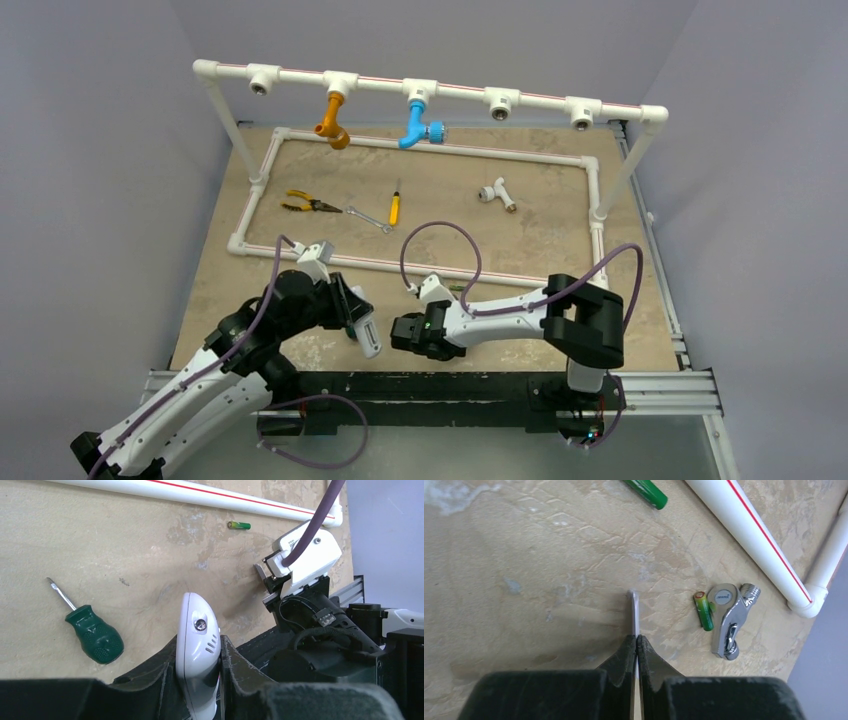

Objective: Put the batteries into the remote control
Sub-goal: Adjust the battery cover at the center of the board.

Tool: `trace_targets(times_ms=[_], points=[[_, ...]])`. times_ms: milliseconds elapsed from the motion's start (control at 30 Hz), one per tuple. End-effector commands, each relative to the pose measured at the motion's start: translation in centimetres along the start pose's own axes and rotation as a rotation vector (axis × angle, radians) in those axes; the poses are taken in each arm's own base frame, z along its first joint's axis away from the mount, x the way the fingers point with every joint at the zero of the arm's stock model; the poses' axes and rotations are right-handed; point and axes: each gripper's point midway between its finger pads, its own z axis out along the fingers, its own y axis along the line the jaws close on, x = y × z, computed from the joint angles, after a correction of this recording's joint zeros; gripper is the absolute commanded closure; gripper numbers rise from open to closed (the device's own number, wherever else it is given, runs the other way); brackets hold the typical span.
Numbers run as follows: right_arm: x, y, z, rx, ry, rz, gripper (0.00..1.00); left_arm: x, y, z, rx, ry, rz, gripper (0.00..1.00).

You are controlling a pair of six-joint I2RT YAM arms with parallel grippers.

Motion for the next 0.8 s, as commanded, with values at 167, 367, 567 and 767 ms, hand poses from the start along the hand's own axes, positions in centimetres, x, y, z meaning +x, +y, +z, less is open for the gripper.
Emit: trace_targets(times_ms=[167, 367, 567, 767], points=[[-1.6, 4.0, -1.1, -0.109, -0.067, 0.065, 0.85, -1.6, -0.9, -1.0, 0.01, -0.049, -0.003, 1.0], [-2.2, 5.3, -2.2, -0.22, -0.078, 0.121, 0.62, -1.8, -0.8, -1.0, 0.0, -0.05, 0.006, 1.0], [-4.4, 4.8, -3.8, -0.383, -0.143, 0.237, 0.5, -1.8, -1.0, -1.1, 0.007, -0.046, 0.008, 1.0], [-6.9, 1.1, -2.0, -0.48, -0.135, 0.472, 0.47, -1.7, -1.3, -1.1, 0.022, -0.041, 0.006, 1.0]])
